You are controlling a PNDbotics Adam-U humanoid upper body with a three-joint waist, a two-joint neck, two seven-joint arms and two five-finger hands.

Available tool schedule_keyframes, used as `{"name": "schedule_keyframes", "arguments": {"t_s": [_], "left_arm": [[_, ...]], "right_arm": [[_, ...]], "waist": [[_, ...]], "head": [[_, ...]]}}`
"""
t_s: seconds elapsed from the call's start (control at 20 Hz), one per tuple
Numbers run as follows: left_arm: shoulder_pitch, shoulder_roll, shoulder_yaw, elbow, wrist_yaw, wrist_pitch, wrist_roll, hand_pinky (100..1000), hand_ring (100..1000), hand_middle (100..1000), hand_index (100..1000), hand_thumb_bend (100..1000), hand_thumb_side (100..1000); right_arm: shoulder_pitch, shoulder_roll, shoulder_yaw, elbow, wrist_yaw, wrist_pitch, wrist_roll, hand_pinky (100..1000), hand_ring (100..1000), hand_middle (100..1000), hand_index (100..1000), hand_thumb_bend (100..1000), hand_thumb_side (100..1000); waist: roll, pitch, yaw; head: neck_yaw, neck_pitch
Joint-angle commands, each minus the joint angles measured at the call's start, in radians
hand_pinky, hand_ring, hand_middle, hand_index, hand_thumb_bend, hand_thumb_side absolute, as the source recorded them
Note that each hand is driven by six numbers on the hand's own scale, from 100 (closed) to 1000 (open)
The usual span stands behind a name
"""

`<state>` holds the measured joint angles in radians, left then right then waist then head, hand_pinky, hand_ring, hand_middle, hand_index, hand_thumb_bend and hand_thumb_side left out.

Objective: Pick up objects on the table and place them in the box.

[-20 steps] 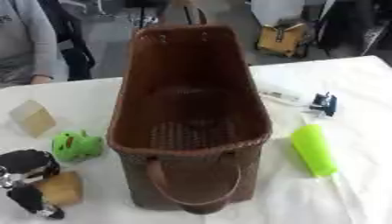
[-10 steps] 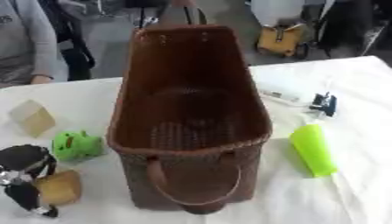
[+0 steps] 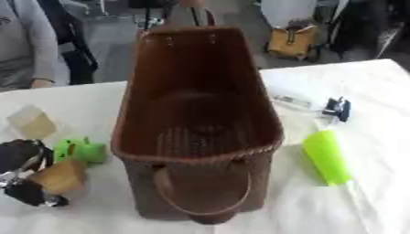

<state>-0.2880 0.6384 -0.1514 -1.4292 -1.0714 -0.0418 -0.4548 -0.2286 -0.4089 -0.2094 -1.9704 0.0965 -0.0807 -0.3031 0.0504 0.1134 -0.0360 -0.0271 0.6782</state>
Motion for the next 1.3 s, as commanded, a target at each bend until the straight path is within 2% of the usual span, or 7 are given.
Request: {"name": "schedule_keyframes", "arguments": {"t_s": [0.05, 0.15, 0.25, 0.3, 0.8, 1.15, 1.3], "left_arm": [[-0.019, 0.015, 0.001, 0.006, -0.017, -0.005, -0.026, 606, 498, 383, 479, 811, 450], [-0.02, 0.009, 0.006, -0.003, -0.015, 0.001, -0.005, 596, 475, 354, 447, 738, 417], [-0.023, 0.006, 0.008, -0.013, -0.008, 0.011, 0.014, 596, 475, 354, 447, 738, 417], [-0.025, 0.004, 0.01, -0.018, -0.003, 0.015, 0.02, 594, 470, 346, 440, 708, 418], [-0.101, 0.008, 0.083, -0.202, 0.097, 0.087, 0.049, 597, 459, 335, 436, 668, 427], [-0.264, -0.058, 0.153, -0.295, 0.126, 0.156, 0.088, 592, 427, 316, 417, 686, 371], [-0.333, -0.086, 0.154, -0.291, 0.144, 0.162, 0.108, 594, 431, 307, 406, 721, 359]], "right_arm": [[-0.012, -0.013, -0.009, -0.008, 0.002, -0.001, 0.0, 516, 634, 684, 774, 100, 779], [-0.011, -0.013, -0.01, -0.008, 0.002, -0.002, 0.0, 516, 634, 684, 773, 100, 779], [-0.011, -0.013, -0.01, -0.008, 0.003, -0.002, -0.001, 516, 634, 684, 773, 100, 779], [-0.011, -0.013, -0.01, -0.008, 0.003, -0.002, -0.002, 517, 634, 684, 774, 100, 778], [-0.008, -0.015, -0.014, -0.006, 0.006, -0.001, -0.005, 517, 633, 684, 773, 100, 777], [-0.002, -0.013, -0.013, -0.003, 0.005, -0.001, -0.005, 517, 633, 684, 773, 100, 776], [-0.001, -0.013, -0.01, -0.001, 0.005, -0.001, -0.002, 516, 633, 683, 772, 100, 777]], "waist": [[-0.002, -0.009, -0.001], [-0.004, -0.008, -0.002], [-0.005, -0.008, -0.002], [-0.005, -0.009, -0.002], [-0.008, -0.017, 0.004], [-0.016, -0.028, 0.001], [-0.017, -0.032, -0.005]], "head": [[-0.001, -0.008], [-0.005, -0.008], [-0.004, -0.008], [-0.004, -0.008], [-0.015, -0.018], [-0.019, -0.026], [-0.016, -0.031]]}}
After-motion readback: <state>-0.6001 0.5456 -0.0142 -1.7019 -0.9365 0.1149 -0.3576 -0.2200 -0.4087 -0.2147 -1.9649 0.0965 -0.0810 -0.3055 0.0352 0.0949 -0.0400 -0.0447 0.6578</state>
